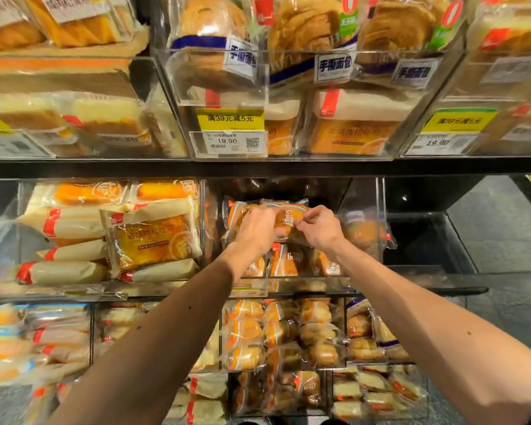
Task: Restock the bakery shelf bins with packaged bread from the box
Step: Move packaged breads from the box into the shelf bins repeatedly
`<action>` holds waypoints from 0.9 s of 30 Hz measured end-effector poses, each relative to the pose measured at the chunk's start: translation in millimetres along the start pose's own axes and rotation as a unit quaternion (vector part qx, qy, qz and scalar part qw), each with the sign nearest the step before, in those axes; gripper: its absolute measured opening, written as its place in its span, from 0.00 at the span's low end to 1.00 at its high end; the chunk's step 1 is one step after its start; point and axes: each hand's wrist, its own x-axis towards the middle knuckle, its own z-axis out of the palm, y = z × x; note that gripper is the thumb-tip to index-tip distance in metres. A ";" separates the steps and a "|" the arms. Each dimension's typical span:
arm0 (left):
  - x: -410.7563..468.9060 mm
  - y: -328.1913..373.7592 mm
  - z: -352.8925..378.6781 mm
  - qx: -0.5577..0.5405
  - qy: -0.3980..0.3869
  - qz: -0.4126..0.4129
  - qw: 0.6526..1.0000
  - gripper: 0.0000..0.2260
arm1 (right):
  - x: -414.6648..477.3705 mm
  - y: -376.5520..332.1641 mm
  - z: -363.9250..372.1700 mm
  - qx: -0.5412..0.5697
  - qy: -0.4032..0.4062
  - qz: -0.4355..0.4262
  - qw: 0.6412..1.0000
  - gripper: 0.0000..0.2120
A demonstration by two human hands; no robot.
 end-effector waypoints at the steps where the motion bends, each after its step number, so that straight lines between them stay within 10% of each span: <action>1: 2.4 -1.3 1.4 0.029 0.003 0.008 1.000 0.26 | 1.0 -0.6 1.6 -0.007 -0.001 -0.003 1.000 0.13; 9: 16.1 -5.6 8.9 0.179 -0.025 0.008 0.983 0.25 | 2.2 -9.9 0.8 -0.103 -0.060 -0.043 0.992 0.20; 17: -16.5 2.4 -18.6 0.070 0.038 0.003 0.997 0.17 | -22.0 -11.7 -25.2 -0.184 -0.044 -0.134 0.973 0.21; 27: -190.3 -0.8 -117.3 0.131 0.121 0.032 0.983 0.12 | -141.8 -58.6 -38.0 -0.349 -0.168 -0.412 0.825 0.29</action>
